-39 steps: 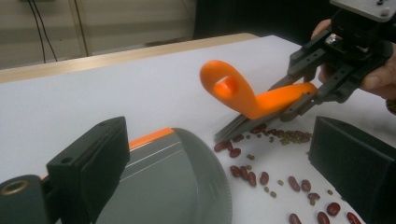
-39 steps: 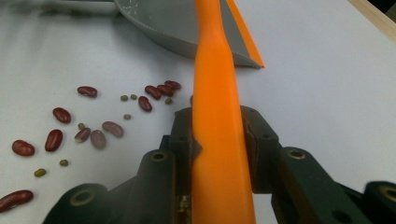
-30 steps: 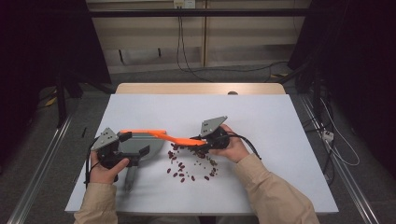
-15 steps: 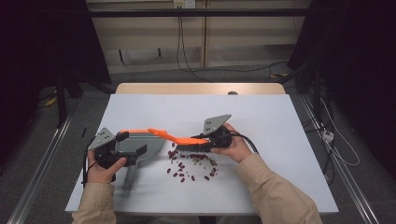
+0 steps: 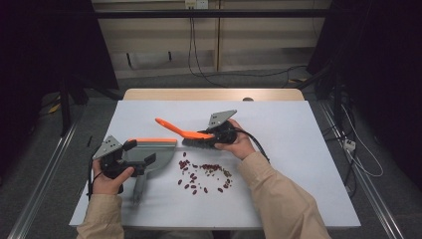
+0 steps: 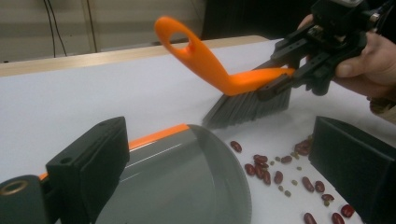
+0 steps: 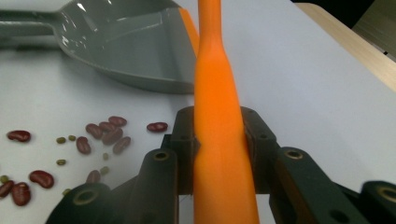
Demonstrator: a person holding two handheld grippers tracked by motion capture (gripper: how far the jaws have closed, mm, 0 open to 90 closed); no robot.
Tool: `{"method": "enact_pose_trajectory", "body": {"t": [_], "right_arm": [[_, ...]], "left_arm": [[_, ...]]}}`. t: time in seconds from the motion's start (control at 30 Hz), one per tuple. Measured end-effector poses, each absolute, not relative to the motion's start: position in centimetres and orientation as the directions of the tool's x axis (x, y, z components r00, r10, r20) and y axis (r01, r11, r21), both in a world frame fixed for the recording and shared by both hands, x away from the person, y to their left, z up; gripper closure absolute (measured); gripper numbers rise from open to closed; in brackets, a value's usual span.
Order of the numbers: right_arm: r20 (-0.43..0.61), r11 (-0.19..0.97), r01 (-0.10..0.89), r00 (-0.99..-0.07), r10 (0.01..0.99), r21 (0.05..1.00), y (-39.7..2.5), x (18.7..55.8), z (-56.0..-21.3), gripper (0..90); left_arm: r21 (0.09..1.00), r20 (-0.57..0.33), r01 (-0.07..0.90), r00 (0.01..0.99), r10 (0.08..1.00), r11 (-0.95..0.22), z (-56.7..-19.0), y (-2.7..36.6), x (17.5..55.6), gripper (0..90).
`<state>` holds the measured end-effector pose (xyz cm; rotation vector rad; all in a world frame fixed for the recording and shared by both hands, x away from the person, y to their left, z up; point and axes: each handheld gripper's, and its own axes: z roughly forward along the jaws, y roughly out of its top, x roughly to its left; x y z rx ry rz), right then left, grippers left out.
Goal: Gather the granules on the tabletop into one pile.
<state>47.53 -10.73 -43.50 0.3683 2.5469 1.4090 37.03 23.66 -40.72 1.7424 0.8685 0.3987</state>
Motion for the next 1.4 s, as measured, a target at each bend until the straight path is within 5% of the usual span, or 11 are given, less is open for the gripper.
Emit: {"method": "enact_pose_trajectory", "body": {"t": [0.33, 0.9, 1.4], "right_arm": [[-0.042, 0.505, 0.14, -0.942, 0.333, 0.851, -9.6, 47.4, -43.9, 70.4], [-0.059, 0.557, 0.041, -0.985, 0.161, 0.829, -10.1, 44.4, -43.7, 70.2], [-0.065, 0.555, 0.005, -0.992, 0.107, 0.832, -10.9, 42.1, -43.7, 70.0]], "left_arm": [[0.925, -0.148, 0.353, 0.677, 0.721, -0.142, -40.8, 23.6, 37.0, 5.3], [0.924, -0.15, 0.357, 0.667, 0.73, -0.136, -40.8, 24.0, 37.1, 5.2], [0.924, -0.145, 0.357, 0.657, 0.74, -0.137, -40.7, 24.5, 37.1, 4.7]]}}
